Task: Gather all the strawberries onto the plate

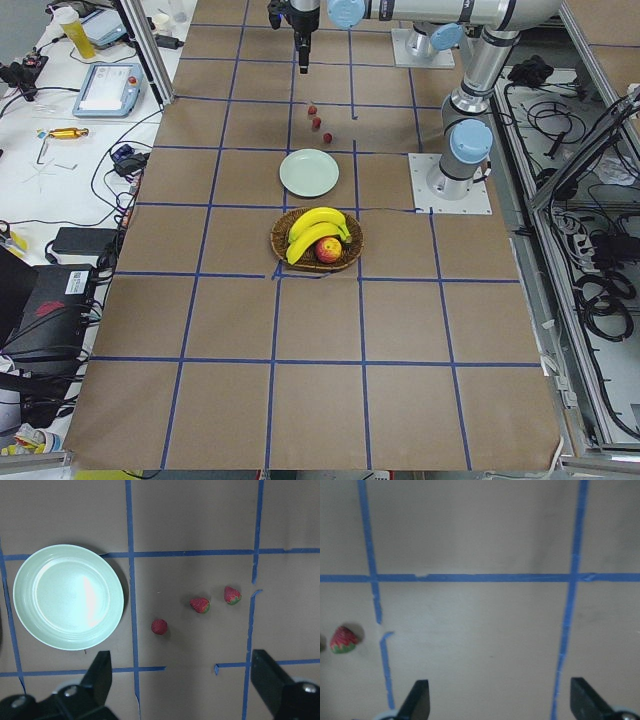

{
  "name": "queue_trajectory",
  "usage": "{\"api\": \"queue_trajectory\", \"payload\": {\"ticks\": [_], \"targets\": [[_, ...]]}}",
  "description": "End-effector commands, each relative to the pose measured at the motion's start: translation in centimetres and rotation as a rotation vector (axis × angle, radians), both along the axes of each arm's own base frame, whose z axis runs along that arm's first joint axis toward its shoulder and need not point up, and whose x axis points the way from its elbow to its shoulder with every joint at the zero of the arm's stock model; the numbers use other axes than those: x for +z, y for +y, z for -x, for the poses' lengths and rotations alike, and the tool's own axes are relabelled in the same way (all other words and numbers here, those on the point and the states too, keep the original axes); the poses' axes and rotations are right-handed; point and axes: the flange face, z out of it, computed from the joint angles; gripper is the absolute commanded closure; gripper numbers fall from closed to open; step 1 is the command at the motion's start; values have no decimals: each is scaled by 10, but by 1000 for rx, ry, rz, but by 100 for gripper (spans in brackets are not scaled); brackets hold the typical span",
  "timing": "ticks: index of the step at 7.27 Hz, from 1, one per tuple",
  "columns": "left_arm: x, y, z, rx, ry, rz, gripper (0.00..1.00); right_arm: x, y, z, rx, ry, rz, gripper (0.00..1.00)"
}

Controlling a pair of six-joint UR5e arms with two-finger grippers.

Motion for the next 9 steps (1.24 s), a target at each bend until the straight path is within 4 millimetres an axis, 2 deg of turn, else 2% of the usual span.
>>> {"api": "queue_trajectory", "payload": {"ticks": [1, 2, 3, 5, 6, 7, 8, 9], "targets": [[-1, 0, 0, 0, 0, -3, 0, 95, 10, 60, 83, 75, 91, 0], [-2, 0, 1, -1, 1, -5, 0, 140, 16, 58, 76, 81, 86, 0], [-4, -1, 1, -1, -1, -8, 0, 170, 23, 58, 79, 84, 121, 0], [-15, -3, 1, -3, -5, -26, 0, 174, 26, 66, 86, 150, 126, 0], [-28, -4, 0, 7, -13, -44, 0, 175, 27, 65, 86, 152, 128, 0], [-64, 1, 0, 16, -16, -42, 0, 175, 27, 64, 77, 151, 136, 0], [-117, 15, 4, 36, -27, -22, 0, 173, 27, 64, 77, 152, 133, 0], [-175, 45, 3, 65, -105, -51, 0, 173, 27, 64, 77, 152, 133, 0]]}}
